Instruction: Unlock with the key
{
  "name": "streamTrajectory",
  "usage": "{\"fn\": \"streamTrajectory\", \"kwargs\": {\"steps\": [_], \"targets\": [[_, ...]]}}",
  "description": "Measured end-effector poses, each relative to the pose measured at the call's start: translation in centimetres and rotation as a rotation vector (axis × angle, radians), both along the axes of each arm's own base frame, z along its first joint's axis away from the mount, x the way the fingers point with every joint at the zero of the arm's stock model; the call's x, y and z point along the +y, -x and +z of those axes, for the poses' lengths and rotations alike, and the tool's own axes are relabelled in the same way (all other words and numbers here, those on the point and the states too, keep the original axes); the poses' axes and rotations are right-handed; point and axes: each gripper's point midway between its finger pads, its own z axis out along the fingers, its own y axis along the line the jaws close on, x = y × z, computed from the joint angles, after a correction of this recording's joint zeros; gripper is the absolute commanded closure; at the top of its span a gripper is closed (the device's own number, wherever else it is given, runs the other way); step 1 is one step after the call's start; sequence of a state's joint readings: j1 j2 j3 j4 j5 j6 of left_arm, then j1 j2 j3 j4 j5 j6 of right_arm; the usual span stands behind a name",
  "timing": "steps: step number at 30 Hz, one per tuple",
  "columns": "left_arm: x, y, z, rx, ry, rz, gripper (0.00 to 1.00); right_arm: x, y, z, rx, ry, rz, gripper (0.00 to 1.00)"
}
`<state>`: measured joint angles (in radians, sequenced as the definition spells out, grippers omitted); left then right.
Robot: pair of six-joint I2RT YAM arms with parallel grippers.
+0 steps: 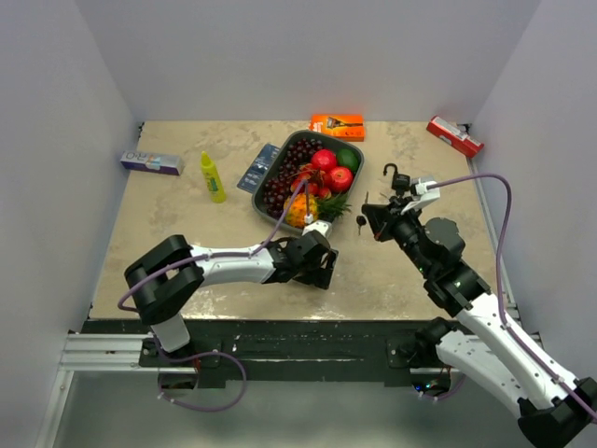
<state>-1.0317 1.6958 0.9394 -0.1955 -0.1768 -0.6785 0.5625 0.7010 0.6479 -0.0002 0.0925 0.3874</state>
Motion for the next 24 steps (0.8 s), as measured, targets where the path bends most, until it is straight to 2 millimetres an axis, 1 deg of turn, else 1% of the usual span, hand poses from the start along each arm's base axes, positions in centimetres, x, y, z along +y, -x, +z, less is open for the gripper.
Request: {"fn": "streamTrajectory", "kwargs": {"steps": [4, 5, 8, 11, 13, 16, 17, 19, 20, 22, 23, 24], "targets": [[-1.1, -0.4, -0.3, -0.009, -0.054, 0.006, 0.13, -0.7, 0.2, 0.4, -0.019, 0.008, -0.022, 1.00], [-1.4, -0.4, -0.3, -0.012, -0.061, 0.004, 0.17, -0.8, 0.2, 0.3, -0.017, 0.014, -0.027, 1.00], [-2.3, -0.6, -0.5, -0.030, -0.106, 0.004, 0.20, -1.2, 0.3, -0.2, -0.003, 0.036, -0.038, 1.00], [-2.3, -0.6, -0.7, -0.042, -0.138, 0.007, 0.21, -1.3, 0.3, -0.5, 0.004, 0.049, -0.044, 1.00], [-1.9, -0.4, -0.8, -0.046, -0.159, 0.011, 0.22, -1.4, 0.3, -0.5, 0.006, 0.053, -0.044, 1.00], [-1.2, -0.3, -1.0, -0.053, -0.194, 0.019, 0.27, -1.4, 0.3, -0.5, 0.006, 0.054, -0.044, 1.00], [-1.0, -0.3, -1.0, -0.054, -0.202, 0.021, 0.33, -1.4, 0.3, -0.5, 0.006, 0.054, -0.044, 1.00], [-0.6, -0.3, -1.1, -0.056, -0.219, 0.025, 0.39, -1.4, 0.3, -0.6, 0.007, 0.055, -0.044, 1.00], [-0.6, -0.3, -1.1, -0.057, -0.219, 0.027, 0.46, -1.4, 0.3, -0.6, 0.006, 0.054, -0.044, 1.00], [-0.6, -0.3, -1.1, -0.058, -0.219, 0.027, 0.54, -1.4, 0.3, -0.6, 0.007, 0.055, -0.045, 1.00], [-0.7, -0.3, -1.1, -0.058, -0.219, 0.026, 0.64, -1.4, 0.3, -0.6, 0.009, 0.056, -0.046, 1.00], [-0.7, -0.3, -1.1, -0.058, -0.218, 0.027, 0.69, -1.4, 0.4, -0.7, 0.010, 0.057, -0.046, 1.00]]}}
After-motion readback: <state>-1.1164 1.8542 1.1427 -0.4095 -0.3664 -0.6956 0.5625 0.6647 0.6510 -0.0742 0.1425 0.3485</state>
